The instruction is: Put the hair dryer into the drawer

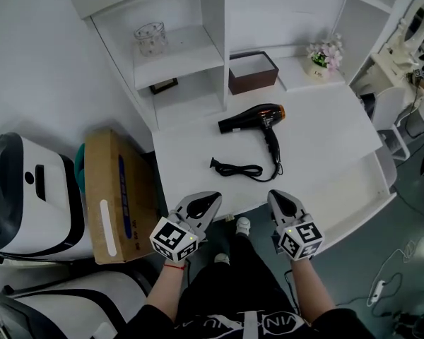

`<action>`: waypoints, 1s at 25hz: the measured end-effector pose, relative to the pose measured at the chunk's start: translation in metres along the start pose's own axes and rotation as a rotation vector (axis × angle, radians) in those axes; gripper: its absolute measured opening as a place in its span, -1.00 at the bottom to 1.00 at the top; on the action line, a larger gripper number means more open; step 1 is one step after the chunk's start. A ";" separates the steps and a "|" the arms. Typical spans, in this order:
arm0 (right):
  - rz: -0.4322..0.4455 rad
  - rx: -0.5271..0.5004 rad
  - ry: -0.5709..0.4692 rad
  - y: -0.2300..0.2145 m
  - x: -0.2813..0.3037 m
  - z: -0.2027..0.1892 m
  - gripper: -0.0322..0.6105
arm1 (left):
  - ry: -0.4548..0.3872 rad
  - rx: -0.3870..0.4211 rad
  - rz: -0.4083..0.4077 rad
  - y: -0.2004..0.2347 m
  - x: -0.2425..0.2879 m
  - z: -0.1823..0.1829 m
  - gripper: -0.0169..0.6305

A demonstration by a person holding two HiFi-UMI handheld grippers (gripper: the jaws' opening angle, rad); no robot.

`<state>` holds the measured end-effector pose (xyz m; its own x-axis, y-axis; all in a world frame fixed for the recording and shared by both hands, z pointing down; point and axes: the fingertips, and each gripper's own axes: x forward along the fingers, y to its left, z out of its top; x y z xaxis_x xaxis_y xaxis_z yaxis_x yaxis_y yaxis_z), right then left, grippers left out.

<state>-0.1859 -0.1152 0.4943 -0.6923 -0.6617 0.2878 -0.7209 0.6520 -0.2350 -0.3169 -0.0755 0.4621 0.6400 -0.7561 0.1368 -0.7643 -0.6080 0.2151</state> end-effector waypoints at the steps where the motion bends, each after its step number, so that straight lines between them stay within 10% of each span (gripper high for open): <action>1: 0.002 0.000 0.003 -0.005 0.006 0.002 -0.89 | 0.013 0.005 -0.007 0.003 0.008 0.000 -0.93; 17: -0.017 0.008 0.066 -0.093 0.079 0.026 -0.89 | 0.292 0.144 -0.110 0.037 0.113 -0.028 -0.91; 25: -0.006 0.023 0.084 -0.113 0.102 0.031 -0.89 | 0.601 0.433 -0.213 0.034 0.130 -0.074 -0.55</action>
<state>-0.1757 -0.2678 0.5212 -0.6834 -0.6314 0.3664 -0.7263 0.6388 -0.2537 -0.2535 -0.1769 0.5587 0.6148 -0.4261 0.6637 -0.5036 -0.8597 -0.0855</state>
